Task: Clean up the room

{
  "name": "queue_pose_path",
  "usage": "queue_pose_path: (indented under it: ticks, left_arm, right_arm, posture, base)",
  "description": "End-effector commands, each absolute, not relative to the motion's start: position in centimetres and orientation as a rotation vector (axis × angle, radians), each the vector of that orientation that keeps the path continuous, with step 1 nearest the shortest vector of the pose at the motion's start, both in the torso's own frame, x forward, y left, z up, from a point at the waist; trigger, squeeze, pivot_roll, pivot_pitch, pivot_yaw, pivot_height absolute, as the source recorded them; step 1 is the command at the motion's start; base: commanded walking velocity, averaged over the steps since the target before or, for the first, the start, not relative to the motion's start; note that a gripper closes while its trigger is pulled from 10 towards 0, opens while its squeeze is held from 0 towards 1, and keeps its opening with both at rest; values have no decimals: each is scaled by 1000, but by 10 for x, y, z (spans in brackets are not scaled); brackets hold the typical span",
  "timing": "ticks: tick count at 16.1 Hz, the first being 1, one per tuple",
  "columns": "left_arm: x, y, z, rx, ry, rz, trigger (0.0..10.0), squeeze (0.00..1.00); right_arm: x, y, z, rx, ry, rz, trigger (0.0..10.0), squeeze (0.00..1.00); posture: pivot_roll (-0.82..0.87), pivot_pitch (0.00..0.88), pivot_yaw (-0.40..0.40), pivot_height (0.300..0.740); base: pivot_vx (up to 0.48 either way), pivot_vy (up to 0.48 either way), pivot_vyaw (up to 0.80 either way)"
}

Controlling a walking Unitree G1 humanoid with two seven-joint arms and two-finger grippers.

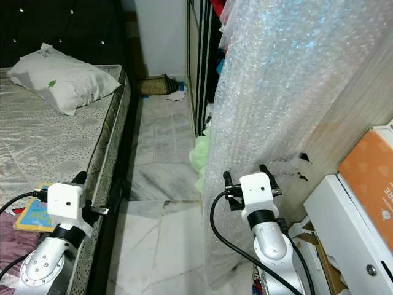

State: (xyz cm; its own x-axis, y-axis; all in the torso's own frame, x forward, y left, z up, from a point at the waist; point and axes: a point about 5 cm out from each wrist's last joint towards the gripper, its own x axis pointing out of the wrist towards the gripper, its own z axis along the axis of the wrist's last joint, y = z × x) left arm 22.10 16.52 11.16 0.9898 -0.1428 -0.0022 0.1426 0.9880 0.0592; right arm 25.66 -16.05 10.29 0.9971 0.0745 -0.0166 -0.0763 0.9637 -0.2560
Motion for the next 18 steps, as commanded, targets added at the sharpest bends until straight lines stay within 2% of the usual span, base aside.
queue_pose_path:
  ticks: [1,3,10,18]
  left_arm:
    - [222,166,112,50,7,-131,10000,0]
    - [222,166,112,50,11,-128,10000,0]
    - [223,166,112,55,13,-127,10000,0]
    - [225,166,112,60,4,-129,10000,0]
  right_arm:
    - [256,-160,103,-255,6,75,10000,0]
    - [256,-160,102,-255,7,75,10000,0]
    - [257,-161,102,-257,8,77,10000,0]
    - [258,-159,101,-256,6,87,10000,0]
  posture:
    - [-37,72,-26,740]
    - [-37,72,-26,740]
    - [-38,71,-27,740]
    - [-39,62,-25,740]
  base:
    - [0,0,0]
    - [-142,0,0]
    - [-376,0,0]
    - [0,0,0]
